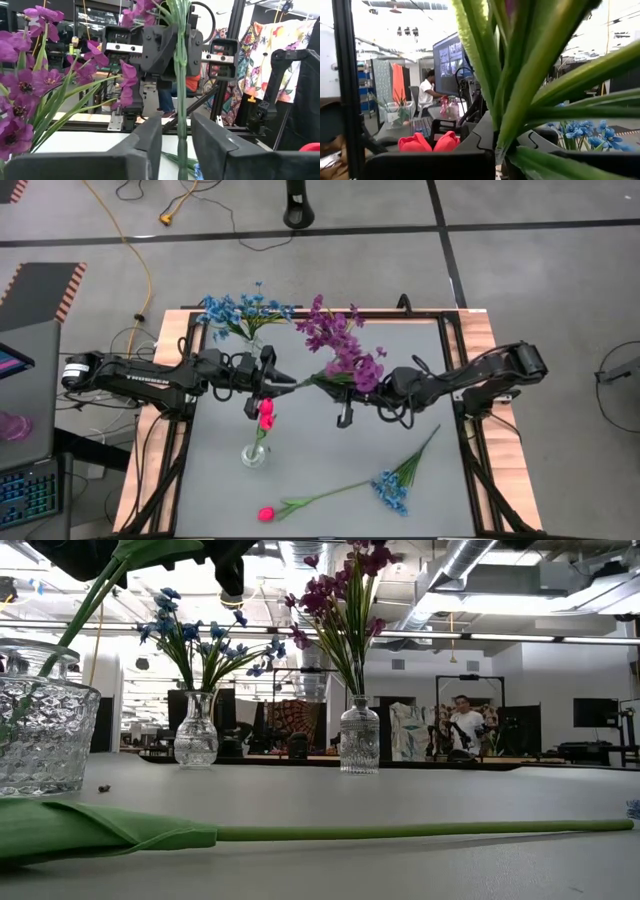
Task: Sort flowers into vase by color
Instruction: Put the violet flower into the top right transparent vase
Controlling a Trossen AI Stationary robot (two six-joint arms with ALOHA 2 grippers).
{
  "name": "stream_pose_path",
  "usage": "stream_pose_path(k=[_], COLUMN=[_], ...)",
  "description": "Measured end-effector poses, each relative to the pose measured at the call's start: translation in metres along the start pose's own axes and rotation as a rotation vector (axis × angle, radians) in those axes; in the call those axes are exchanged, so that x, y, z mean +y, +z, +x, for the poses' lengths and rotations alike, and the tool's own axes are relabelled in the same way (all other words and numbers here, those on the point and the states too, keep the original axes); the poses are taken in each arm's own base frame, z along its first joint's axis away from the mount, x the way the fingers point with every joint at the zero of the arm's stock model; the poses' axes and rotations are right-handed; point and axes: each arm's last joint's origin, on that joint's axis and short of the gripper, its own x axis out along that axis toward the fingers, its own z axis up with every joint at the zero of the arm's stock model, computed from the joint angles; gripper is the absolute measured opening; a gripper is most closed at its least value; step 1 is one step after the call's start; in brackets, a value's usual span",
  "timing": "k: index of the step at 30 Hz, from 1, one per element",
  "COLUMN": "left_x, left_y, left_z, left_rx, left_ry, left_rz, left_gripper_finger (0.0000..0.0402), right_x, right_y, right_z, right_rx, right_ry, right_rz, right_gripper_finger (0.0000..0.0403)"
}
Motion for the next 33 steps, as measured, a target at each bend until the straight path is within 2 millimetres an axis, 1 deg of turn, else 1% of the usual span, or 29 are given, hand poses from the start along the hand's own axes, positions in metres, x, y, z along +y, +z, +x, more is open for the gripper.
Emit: stream_pose_path(k=[3, 6, 13, 18, 22, 28, 33], left_x=[0.0, 0.0, 0.0, 0.0, 0.0, 0.0, 0.0], left_y=[0.0, 0.0, 0.0, 0.0, 0.0, 0.0, 0.0], left_z=[0.0, 0.0, 0.0, 0.0, 0.0, 0.0, 0.0], left_rx=[-0.002, -0.003, -0.003, -0.003, -0.002, -0.002, -0.002], left_ry=[0.002, 0.008, 0.009, 0.009, 0.01, 0.01, 0.01], left_rz=[0.0, 0.0, 0.0, 0.0, -0.006, -0.01, -0.012], left_gripper_finger=[0.0112, 0.0125, 0.013, 0.013, 0.0129, 0.0129, 0.0129], right_x=[0.0, -0.002, -0.01, -0.019, -0.028, -0.044, -0.056], right_y=[0.011, 0.024, 0.067, 0.097, 0.114, 0.138, 0.149], right_z=[-0.005, -0.013, -0.035, -0.057, -0.075, -0.105, -0.13], right_rx=[0.033, 0.059, 0.042, 0.039, 0.065, 0.084, 0.133], right_ry=[0.008, 0.014, 0.019, -0.001, -0.058, -0.162, -0.236], right_rz=[-0.008, -0.014, -0.012, -0.072, -0.108, -0.124, -0.144], right_gripper_finger=[0.004, 0.0038, 0.004, 0.004, 0.0041, 0.0039, 0.004])
